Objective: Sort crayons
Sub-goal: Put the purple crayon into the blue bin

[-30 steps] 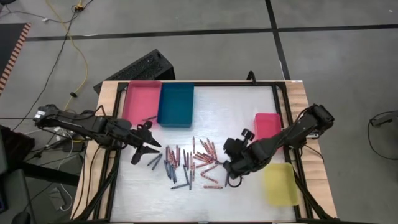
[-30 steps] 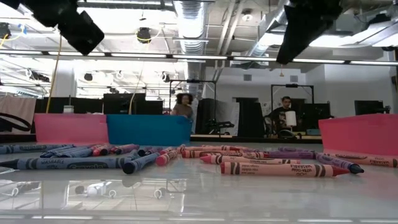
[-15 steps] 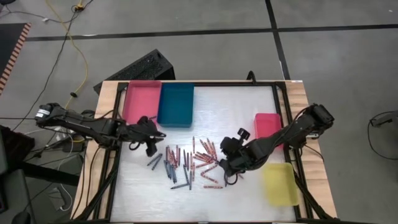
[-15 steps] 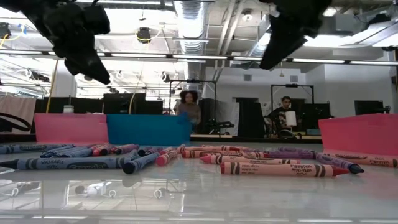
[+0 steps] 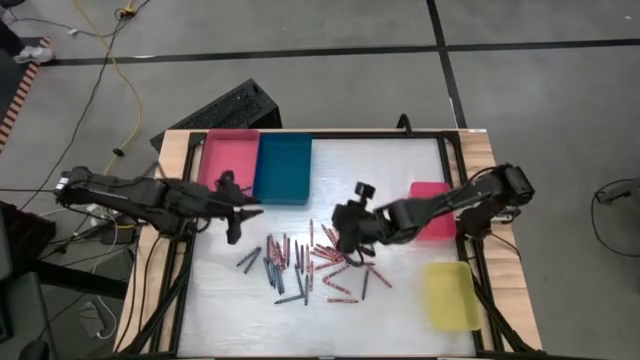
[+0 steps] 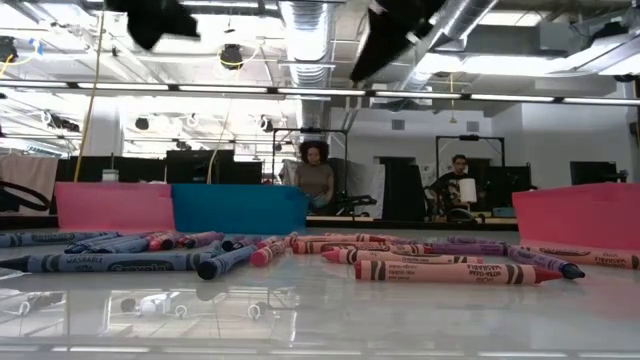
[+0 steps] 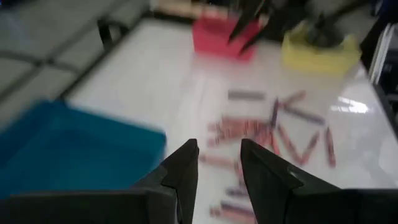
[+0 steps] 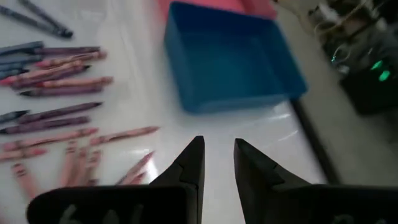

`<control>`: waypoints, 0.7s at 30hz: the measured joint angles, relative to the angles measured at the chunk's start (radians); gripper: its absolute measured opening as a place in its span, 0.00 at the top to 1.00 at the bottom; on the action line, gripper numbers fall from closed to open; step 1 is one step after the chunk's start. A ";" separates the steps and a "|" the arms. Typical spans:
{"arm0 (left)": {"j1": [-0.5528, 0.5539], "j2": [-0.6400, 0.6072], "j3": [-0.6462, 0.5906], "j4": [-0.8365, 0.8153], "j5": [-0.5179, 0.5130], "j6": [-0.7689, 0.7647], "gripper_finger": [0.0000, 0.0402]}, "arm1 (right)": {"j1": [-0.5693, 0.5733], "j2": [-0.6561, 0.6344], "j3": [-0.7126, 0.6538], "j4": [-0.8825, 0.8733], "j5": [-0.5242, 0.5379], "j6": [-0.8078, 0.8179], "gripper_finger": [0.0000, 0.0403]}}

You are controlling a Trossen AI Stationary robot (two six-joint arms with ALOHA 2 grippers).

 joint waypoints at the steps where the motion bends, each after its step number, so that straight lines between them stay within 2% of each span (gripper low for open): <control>1: 0.000 -0.010 0.028 -0.009 -0.010 0.026 0.73 | -0.022 0.000 0.019 -0.001 -0.005 -0.042 0.80; 3: 0.000 -0.028 0.092 -0.040 -0.020 0.064 0.73 | -0.073 0.000 0.066 0.004 -0.036 -0.117 0.80; 6: 0.000 -0.052 0.200 -0.114 -0.036 0.114 0.73 | -0.155 0.000 0.148 0.031 -0.142 -0.248 0.80; 10: 0.000 -0.069 0.339 -0.220 -0.116 0.150 0.73 | -0.267 0.000 0.249 0.052 -0.290 -0.423 0.80; 13: 0.000 -0.087 0.420 -0.274 -0.175 0.186 0.73 | -0.360 -0.001 0.293 0.059 -0.361 -0.517 0.80; 18: 0.000 -0.123 0.493 -0.316 -0.297 0.291 0.73 | -0.541 0.000 0.323 0.075 -0.489 -0.608 0.80; 21: 0.000 -0.154 0.500 -0.316 -0.355 0.380 0.73 | -0.656 0.000 0.315 0.143 -0.629 -0.615 0.80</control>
